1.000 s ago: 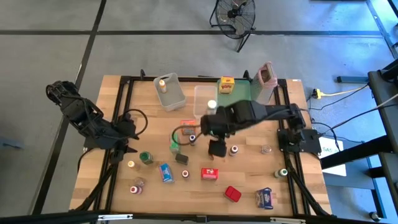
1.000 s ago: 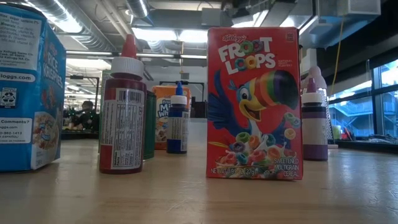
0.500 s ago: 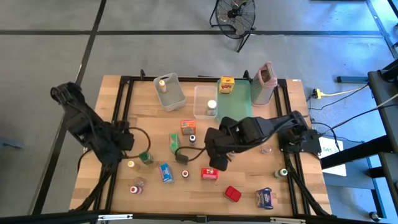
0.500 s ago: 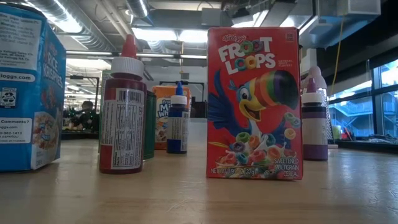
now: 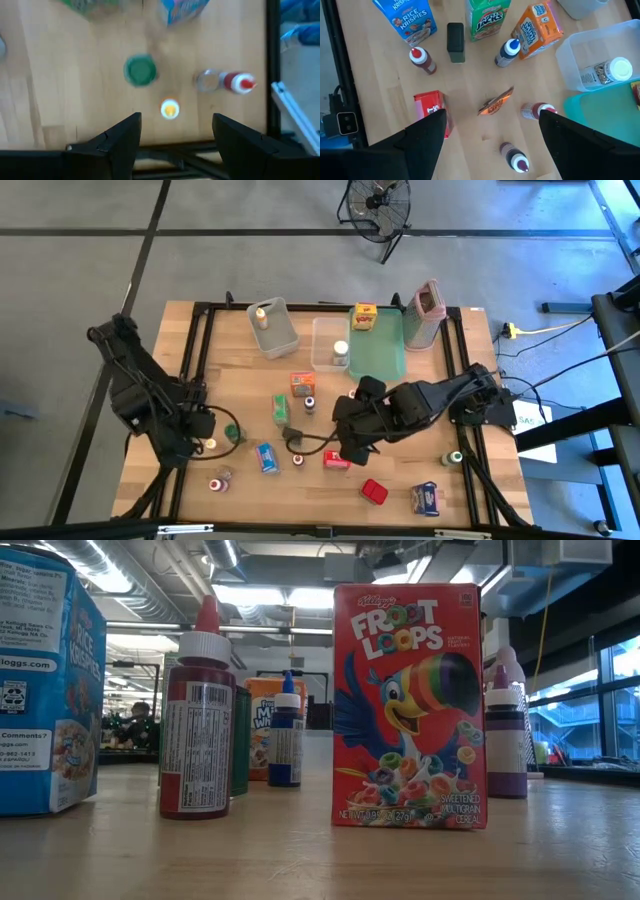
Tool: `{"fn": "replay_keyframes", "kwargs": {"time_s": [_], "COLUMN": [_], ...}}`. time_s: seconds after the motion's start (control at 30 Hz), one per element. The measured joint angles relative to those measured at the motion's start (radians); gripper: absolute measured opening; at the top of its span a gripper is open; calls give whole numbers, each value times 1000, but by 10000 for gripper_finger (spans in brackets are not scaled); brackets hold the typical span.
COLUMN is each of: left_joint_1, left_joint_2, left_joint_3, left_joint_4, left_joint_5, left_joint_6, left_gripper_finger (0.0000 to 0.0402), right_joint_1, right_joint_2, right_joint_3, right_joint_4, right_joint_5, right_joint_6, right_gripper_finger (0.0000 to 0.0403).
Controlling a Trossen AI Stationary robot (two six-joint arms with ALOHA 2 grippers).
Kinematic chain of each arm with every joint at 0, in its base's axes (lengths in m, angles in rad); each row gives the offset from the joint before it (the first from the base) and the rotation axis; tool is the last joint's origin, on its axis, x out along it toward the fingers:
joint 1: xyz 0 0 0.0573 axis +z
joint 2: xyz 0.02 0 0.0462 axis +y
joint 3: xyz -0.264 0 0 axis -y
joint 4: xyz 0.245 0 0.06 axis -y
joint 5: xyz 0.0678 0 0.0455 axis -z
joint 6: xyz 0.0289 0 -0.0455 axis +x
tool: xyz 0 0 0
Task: Pick & Place Kitchen Items
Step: Put the yellow food coloring bottle into the gray bin
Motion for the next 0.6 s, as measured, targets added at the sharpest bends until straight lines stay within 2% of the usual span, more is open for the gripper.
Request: {"fn": "replay_keyframes", "kwargs": {"time_s": [0.13, 0.3, 0.47, 0.6], "left_joint_1": [0, -5, -8, -11], "left_joint_2": [-35, -87, -130, -144], "left_joint_3": [-123, -265, -387, -443], "left_joint_4": [40, 127, 249, 352], "left_joint_5": [30, -49, 16, 23], "left_joint_6": [-6, -46, -64, -73], "left_gripper_finger": [240, 240, 239, 239], "right_joint_1": [19, 33, 35, 34], "right_joint_2": [0, 0, 0, 0], "right_joint_3": [0, 0, 0, 0], "right_joint_4": [0, 0, -1, -1], "right_joint_5": [14, 14, 14, 16], "right_joint_6": [16, 23, 22, 19], "right_gripper_finger": [321, 321, 321, 321]}}
